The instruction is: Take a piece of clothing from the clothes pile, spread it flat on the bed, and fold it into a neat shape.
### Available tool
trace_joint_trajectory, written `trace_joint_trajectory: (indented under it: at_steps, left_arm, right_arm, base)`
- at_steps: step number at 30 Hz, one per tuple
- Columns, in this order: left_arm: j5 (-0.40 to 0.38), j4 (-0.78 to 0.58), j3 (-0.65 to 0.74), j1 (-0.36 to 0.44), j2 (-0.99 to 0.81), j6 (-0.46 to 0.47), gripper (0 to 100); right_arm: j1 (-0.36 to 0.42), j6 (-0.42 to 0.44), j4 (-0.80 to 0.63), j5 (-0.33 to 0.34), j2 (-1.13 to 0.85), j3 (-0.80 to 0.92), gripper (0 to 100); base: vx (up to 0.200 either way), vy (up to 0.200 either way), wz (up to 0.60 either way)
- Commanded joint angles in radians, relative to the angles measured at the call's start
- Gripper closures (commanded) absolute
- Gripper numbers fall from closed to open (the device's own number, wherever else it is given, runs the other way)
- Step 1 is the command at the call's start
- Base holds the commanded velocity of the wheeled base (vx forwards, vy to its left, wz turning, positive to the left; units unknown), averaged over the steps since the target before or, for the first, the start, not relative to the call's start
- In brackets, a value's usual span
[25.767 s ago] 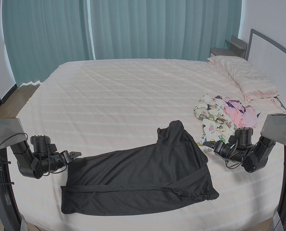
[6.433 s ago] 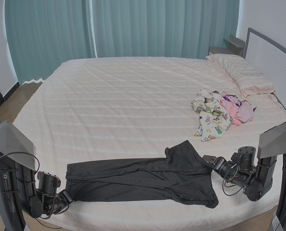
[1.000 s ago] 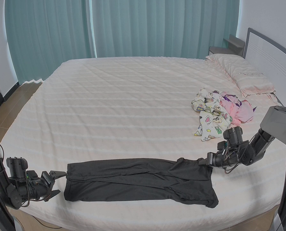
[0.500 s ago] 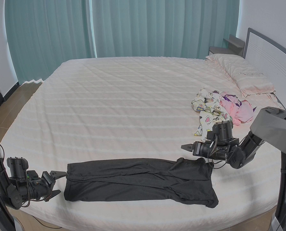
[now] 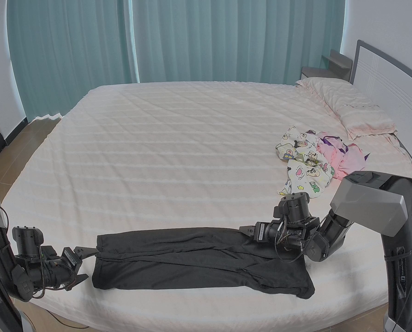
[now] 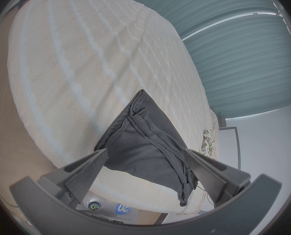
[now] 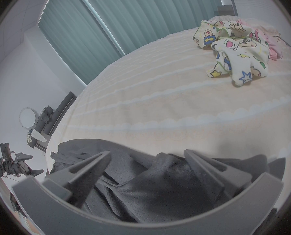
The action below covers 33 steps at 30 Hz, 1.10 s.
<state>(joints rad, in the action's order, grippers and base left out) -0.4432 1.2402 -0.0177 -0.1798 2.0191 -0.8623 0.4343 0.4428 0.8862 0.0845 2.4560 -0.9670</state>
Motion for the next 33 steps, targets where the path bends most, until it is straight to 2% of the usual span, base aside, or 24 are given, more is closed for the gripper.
trace_joint_trajectory:
  at_steps: [1,6,21,22,23,30,33]
  left_arm:
    - [0.0,0.001,0.015,0.002,0.004,-0.001,0]
    - [0.0,0.001,0.015,0.003,0.004,-0.001,0]
    - [0.0,0.001,0.015,0.003,0.006,0.002,0]
    - [0.0,0.001,0.015,0.003,0.006,0.003,0]
    - [0.0,0.001,0.015,0.003,0.006,0.002,0]
    - [0.001,0.008,0.015,0.005,0.016,0.005,0]
    - [0.02,0.008,0.015,0.013,0.021,0.005,0]
  right_arm:
    - [0.001,0.001,0.005,0.0,0.015,-0.001,100]
    - [0.004,0.001,0.069,-0.015,0.02,0.011,100]
    - [0.02,0.007,0.091,-0.02,0.012,0.014,100]
    - [0.023,0.005,0.091,-0.037,0.02,0.013,100]
    - [0.023,0.005,0.091,-0.04,0.02,0.013,0]
    - [0.021,0.01,0.149,-0.066,0.015,0.022,0]
    - [0.026,0.06,0.165,-0.111,-0.022,0.031,0]
  base:
    - [0.0,0.0,0.0]
    - [0.0,0.0,0.0]
    - [0.0,0.0,0.0]
    - [0.0,0.0,0.0]
    - [0.0,0.0,0.0]
    - [0.0,0.0,0.0]
    - [0.0,0.0,0.0]
